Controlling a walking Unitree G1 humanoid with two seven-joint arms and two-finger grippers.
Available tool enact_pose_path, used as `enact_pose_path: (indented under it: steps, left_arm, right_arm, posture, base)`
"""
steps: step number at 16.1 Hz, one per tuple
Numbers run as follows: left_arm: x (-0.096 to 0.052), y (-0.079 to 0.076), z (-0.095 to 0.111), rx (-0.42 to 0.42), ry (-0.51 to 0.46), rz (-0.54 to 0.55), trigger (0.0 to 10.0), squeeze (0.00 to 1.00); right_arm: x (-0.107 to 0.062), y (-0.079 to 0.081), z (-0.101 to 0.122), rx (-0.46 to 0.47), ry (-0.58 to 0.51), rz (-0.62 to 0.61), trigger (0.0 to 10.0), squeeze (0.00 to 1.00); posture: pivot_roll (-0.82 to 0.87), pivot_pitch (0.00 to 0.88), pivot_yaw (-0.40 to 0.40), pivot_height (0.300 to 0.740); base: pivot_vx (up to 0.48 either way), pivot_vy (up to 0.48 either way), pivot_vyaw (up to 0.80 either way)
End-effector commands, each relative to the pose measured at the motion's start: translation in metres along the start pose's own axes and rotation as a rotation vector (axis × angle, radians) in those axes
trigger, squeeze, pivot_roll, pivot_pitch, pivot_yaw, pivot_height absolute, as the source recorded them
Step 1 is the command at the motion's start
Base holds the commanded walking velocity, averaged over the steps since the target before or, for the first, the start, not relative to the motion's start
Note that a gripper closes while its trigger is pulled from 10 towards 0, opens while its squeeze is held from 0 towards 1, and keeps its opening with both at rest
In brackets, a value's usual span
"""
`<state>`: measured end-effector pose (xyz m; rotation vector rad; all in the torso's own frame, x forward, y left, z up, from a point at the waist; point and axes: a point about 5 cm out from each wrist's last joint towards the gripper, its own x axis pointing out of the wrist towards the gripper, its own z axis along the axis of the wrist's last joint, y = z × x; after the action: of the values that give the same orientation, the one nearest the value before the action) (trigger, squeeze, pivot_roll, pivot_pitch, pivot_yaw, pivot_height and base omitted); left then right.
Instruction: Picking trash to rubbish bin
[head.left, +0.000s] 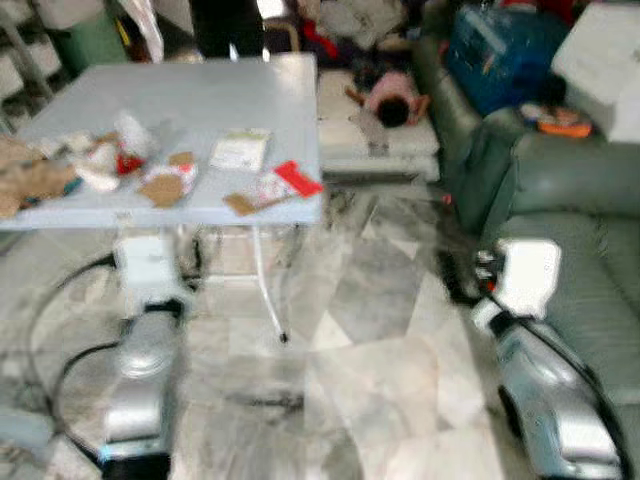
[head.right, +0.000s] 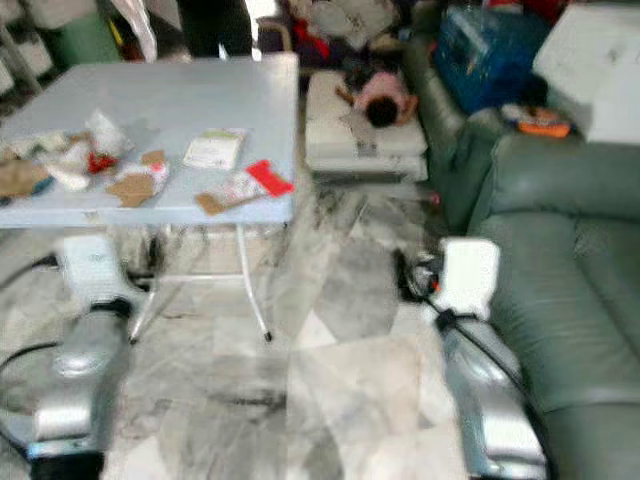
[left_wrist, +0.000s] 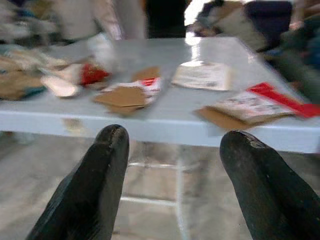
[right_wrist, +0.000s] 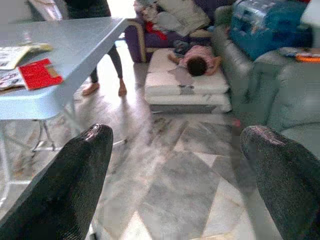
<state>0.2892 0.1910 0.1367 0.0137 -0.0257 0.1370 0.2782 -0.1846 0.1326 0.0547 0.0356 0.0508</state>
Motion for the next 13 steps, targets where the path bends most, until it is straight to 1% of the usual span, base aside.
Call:
enact_pose_path:
  steps: [1, 5, 6, 7, 8, 9, 10, 11, 12, 13]
  left_arm:
    - [0.001, 0.006, 0.007, 0.016, -0.031, 0.014, 10.0, 0.0]
    - [0.003, 0.005, 0.012, 0.009, -0.049, 0.02, 10.0, 0.0]
    - [0.003, 0.005, 0.018, 0.001, -0.086, 0.013, 10.0, 0.0]
    - [0.002, 0.004, 0.023, 0.009, -0.113, 0.012, 10.0, 0.84]
    - [0.003, 0.004, 0.024, 0.014, -0.117, 0.015, 10.0, 0.96]
    - [0.003, 0.005, 0.028, 0.005, -0.147, 0.018, 10.0, 1.0]
    - [0.003, 0.005, 0.03, 0.013, -0.159, 0.029, 10.0, 1.0]
    - [0.004, 0.005, 0.032, 0.037, -0.163, 0.04, 10.0, 1.0]
    - [0.004, 0.002, 0.033, 0.04, -0.167, 0.02, 10.0, 0.0]
    - [0.004, 0.002, 0.032, 0.027, -0.158, 0.025, 10.0, 0.0]
  right_arm:
    - [0.002, 0.004, 0.007, -0.002, -0.028, 0.009, 10.0, 0.0]
    - [0.003, 0.006, 0.01, -0.003, -0.043, 0.021, 10.0, 0.0]
    - [0.003, 0.008, 0.016, 0.008, -0.071, 0.043, 10.0, 0.25]
    - [0.002, 0.011, 0.02, 0.005, -0.093, 0.059, 10.0, 1.0]
    - [0.002, 0.011, 0.021, -0.002, -0.096, 0.06, 10.0, 1.0]
    - [0.004, 0.013, 0.025, -0.018, -0.112, 0.064, 10.0, 1.0]
    - [0.005, 0.014, 0.026, -0.023, -0.114, 0.066, 10.0, 1.0]
    - [0.006, 0.015, 0.027, -0.039, -0.118, 0.068, 10.0, 0.75]
    - [0.006, 0.016, 0.028, -0.072, -0.127, 0.084, 10.0, 0.0]
    - [0.006, 0.018, 0.028, -0.075, -0.129, 0.1, 10.0, 0.0]
  posture:
    - [-0.05, 0.046, -0.021, 0.74]
    - [-0.05, 0.047, -0.021, 0.74]
    - [-0.05, 0.046, -0.021, 0.74]
    - [-0.05, 0.046, -0.021, 0.74]
    - [-0.05, 0.046, -0.021, 0.74]
    - [-0.05, 0.047, -0.023, 0.74]
    - [-0.05, 0.046, -0.022, 0.74]
    - [-0.05, 0.046, -0.023, 0.74]
    - [-0.05, 0.043, -0.022, 0.74]
    - [-0.05, 0.042, -0.022, 0.74]
  base:
    - [0.0, 0.0, 0.0]
    - [0.0, 0.0, 0.0]
    - [0.0, 0.0, 0.0]
    - [0.0, 0.0, 0.0]
    - [0.0, 0.0, 0.0]
    - [0.0, 0.0, 0.0]
    - [0.0, 0.0, 0.0]
    - [0.0, 0.0, 0.0]
    - [0.0, 0.0, 0.0]
    - [0.0, 0.0, 0.0]
